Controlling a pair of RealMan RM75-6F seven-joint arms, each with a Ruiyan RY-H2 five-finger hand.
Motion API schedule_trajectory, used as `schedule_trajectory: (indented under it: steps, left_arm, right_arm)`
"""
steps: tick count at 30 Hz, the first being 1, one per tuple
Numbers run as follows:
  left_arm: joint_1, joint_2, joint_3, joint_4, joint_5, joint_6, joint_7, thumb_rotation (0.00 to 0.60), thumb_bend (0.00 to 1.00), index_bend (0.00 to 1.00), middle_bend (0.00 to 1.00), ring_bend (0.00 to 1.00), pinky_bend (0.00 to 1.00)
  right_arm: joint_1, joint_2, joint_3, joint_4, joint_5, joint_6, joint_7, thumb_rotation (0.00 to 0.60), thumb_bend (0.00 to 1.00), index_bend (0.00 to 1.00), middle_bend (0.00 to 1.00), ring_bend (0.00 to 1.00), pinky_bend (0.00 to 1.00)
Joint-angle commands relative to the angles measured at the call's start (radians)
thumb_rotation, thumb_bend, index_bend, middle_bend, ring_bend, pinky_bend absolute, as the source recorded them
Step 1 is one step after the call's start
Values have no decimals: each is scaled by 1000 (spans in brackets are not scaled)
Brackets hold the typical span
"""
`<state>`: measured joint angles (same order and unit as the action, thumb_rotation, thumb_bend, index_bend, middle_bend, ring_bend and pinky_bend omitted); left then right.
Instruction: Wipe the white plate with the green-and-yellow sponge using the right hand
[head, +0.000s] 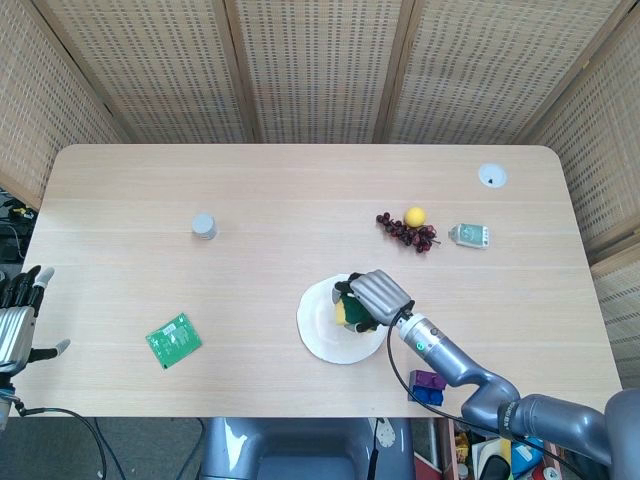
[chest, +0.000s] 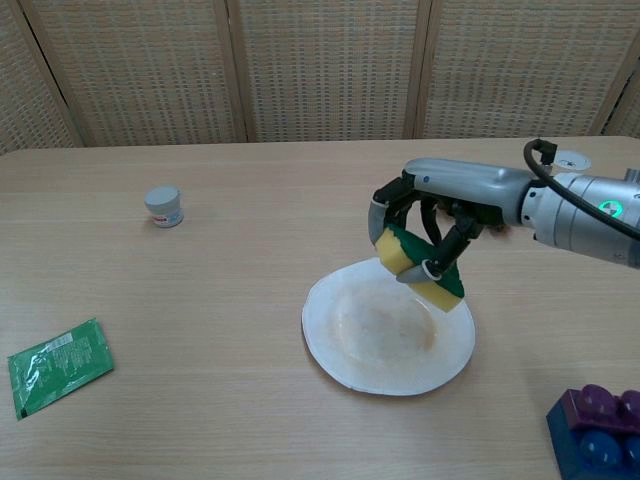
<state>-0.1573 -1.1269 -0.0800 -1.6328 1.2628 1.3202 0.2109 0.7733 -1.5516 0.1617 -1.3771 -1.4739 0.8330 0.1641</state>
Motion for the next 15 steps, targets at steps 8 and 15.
schedule_trajectory:
  steps: [8, 15]
  left_arm:
    - [-10, -10, -7, 16, -32, -20, 9, 600, 0, 0, 0, 0, 0]
    - [-12, -8, -8, 20, -38, -23, 2, 600, 0, 0, 0, 0, 0]
  right_arm:
    - [89, -167, -101, 346, -198, 63, 282, 600, 251, 453, 528, 378, 563]
    - [98, -235, -156, 479, -222, 79, 345, 600, 265, 458, 535, 378, 563]
